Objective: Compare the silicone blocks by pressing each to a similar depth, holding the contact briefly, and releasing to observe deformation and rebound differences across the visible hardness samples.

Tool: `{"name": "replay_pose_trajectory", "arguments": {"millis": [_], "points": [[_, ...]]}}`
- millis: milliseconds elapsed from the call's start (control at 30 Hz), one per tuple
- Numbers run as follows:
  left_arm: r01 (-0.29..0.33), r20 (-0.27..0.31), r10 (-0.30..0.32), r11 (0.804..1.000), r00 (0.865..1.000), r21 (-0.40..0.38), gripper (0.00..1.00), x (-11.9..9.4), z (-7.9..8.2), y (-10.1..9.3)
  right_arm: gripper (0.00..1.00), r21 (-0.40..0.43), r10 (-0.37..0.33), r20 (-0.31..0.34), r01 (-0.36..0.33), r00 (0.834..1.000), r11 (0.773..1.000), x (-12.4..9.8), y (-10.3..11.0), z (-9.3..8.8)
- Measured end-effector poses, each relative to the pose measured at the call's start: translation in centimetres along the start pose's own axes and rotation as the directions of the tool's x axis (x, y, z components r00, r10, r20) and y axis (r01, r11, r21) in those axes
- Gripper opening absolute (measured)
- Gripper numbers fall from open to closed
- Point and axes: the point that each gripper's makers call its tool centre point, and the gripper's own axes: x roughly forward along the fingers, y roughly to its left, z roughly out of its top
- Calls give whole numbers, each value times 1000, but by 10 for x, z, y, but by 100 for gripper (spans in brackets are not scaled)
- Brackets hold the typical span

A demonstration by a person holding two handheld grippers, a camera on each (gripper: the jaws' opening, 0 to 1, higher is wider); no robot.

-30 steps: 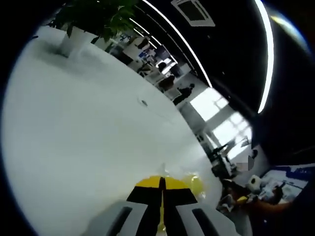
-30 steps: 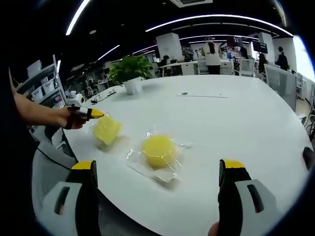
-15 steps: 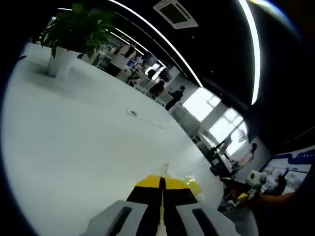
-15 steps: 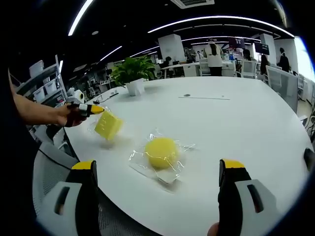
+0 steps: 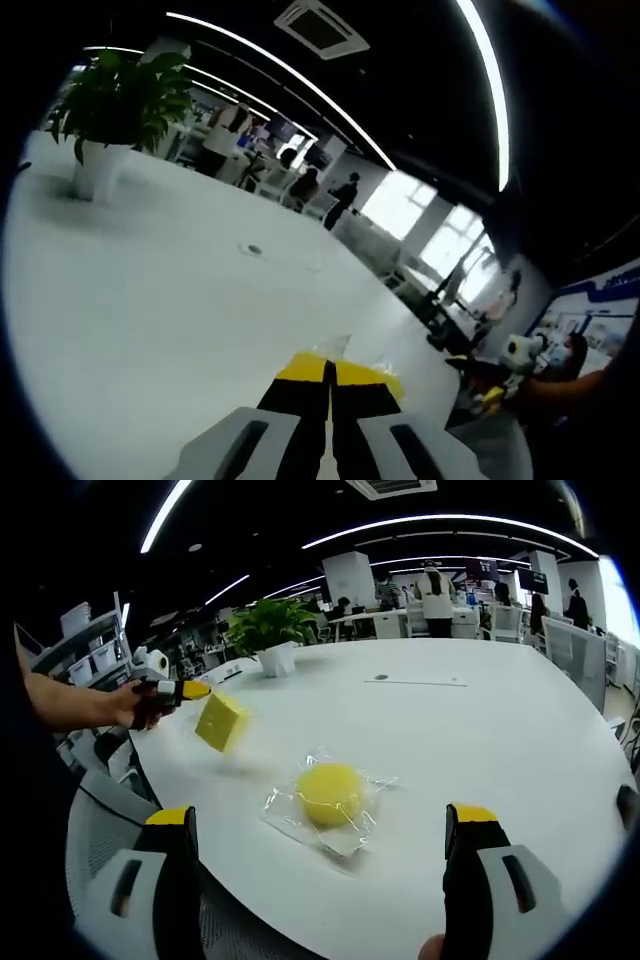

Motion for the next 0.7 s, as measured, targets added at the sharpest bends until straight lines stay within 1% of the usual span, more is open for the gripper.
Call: {"name": "replay_pose_trajectory", "arguments": {"millis": [100,200,267,300,467,633,700], "points": [[3,8,-3,999,1000,34,0,-2,6,-6,96,3,3,2,-3,1000,1000,0,1,2],[-13,-11,14,996,1000,86,0,-2,5,-5,96,-5,3,4,-3,1000,1000,-1,2,3],[-4,-6,4,996,1000,93,0,-3,7,-8,96,-14,-1,-2,1,1000,1000,-1,2,2],[-1,1,1,995,1000,95,0,-4,10,-10,96,-30,-2,-9,1,1000,1000,-1,2,1],[15,29,-19,993,999,116,0,-6,24,-20,96,-28,5,-11,-6,1000,1000,-2,3,-1],[25,49,-33,988,998,152,0,-8,40,-31,96,-22,8,-1,-8,1000,1000,-3,3,2],[39,51,-48,985,998,168,0,-8,45,-40,96,-21,10,3,-10,1000,1000,-3,4,4]]}}
